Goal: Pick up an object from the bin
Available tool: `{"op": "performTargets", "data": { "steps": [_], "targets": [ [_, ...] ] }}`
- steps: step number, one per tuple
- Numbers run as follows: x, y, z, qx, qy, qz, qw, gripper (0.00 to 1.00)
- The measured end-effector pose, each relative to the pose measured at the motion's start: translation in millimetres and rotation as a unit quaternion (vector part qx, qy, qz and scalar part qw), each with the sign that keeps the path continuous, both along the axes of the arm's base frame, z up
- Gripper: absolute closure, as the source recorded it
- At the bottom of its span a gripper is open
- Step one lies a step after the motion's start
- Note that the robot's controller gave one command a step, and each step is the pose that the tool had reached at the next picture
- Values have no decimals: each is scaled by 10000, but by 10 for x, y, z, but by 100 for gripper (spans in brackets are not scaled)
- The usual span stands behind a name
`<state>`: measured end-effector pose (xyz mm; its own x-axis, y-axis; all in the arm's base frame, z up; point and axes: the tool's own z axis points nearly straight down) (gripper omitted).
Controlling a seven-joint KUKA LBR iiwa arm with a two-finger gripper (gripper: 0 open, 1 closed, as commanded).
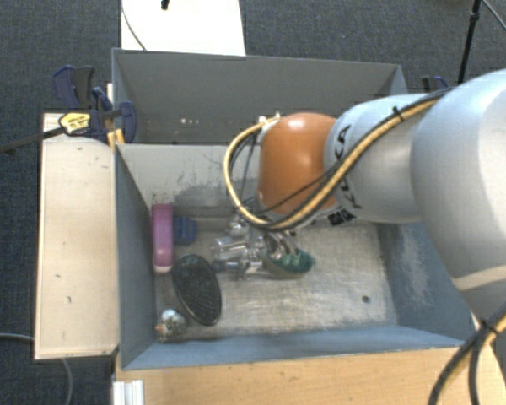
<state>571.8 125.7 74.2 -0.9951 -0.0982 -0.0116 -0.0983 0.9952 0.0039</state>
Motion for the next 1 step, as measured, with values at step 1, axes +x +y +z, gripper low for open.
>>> {"op": "performTargets", "data": {
  "steps": [1],
  "targets": [
    [27,-108,1966,-11,-2,-186,9998,100]
  ]
}}
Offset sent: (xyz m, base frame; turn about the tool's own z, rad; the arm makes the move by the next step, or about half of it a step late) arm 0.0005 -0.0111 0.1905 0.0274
